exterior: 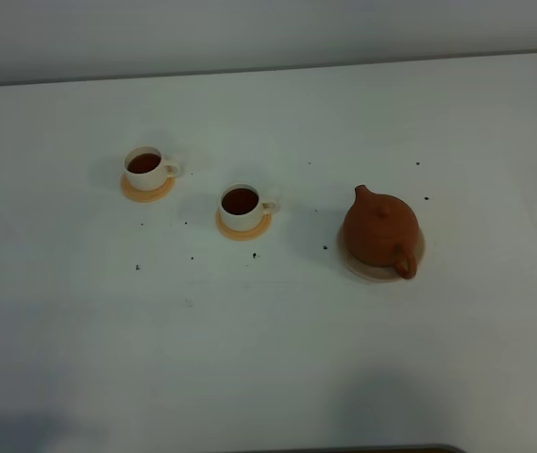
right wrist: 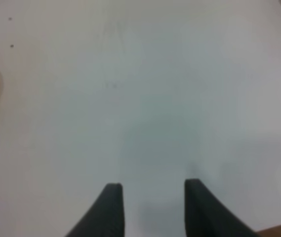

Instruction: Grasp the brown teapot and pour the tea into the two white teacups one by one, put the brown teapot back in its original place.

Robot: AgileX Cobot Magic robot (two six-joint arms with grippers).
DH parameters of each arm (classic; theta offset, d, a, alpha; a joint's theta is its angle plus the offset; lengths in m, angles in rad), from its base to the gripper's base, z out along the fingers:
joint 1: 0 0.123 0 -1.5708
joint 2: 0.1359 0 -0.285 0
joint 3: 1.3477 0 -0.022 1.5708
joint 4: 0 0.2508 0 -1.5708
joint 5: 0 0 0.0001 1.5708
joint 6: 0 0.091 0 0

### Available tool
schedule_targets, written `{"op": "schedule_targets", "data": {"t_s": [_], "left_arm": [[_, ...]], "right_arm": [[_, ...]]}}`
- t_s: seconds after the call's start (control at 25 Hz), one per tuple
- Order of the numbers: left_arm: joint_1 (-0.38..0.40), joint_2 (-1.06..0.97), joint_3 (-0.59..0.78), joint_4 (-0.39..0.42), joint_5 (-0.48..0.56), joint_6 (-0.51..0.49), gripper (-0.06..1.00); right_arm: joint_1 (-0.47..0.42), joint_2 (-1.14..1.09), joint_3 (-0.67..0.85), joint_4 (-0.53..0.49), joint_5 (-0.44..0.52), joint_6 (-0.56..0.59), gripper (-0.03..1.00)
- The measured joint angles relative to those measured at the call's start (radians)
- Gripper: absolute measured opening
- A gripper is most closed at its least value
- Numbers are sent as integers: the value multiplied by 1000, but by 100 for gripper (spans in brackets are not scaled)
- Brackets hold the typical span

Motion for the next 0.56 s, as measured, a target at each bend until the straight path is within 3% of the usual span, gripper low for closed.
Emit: {"op": "schedule_targets", "data": {"t_s": [0.56], "left_arm": [[0,0,0,0,0,0,25]], "right_arm": [[0,-111,4,0,0,0,28]]}}
